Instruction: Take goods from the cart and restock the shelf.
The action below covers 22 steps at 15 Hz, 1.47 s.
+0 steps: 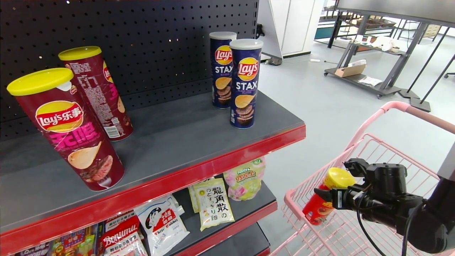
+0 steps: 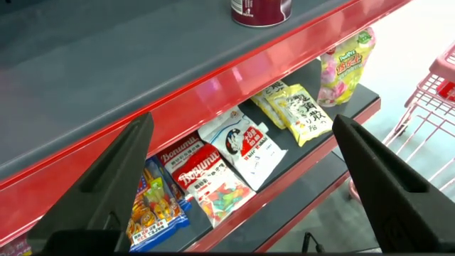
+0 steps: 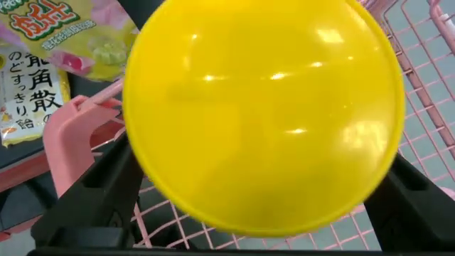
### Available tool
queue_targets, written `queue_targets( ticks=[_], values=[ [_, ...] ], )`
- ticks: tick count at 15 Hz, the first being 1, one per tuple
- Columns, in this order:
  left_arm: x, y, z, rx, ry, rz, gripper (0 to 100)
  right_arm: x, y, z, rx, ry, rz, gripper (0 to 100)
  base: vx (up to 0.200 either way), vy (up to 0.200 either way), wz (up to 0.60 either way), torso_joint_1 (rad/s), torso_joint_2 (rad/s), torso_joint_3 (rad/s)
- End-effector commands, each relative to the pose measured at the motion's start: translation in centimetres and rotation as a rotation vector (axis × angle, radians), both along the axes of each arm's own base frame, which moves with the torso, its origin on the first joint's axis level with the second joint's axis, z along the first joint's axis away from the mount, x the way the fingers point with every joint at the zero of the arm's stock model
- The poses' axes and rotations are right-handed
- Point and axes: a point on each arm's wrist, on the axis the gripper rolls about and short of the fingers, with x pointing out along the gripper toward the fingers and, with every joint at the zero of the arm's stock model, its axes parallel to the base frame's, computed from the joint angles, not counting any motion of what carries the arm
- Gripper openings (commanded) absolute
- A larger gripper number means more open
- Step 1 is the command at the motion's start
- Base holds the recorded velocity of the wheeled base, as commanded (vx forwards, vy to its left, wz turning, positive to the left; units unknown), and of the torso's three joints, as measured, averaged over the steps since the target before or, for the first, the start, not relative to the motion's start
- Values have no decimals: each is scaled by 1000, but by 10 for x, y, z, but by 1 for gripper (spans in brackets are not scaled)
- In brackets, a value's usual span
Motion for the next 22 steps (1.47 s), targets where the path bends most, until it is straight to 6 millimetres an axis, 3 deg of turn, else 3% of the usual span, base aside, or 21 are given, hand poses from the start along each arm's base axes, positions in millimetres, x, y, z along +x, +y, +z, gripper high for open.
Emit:
queue_targets(
  ticks=[1,15,16,22],
  values=[
    [0,0,0,1,2,0,100,4,1,-4,0,5,0,100,0,0,0,0,0,0],
    [0,0,0,2,4,2,100,19,-13,-13,-23,0,-88,100,0,0,0,0,0,0],
    [0,0,0,1,2,2,100,19,-13,-14,-23,2,-88,0,0,0,0,0,0,0],
    [0,0,0,2,-1,3,100,14,-10,-7,-28,-36,-80,0,0,0,0,0,0,0]
  ],
)
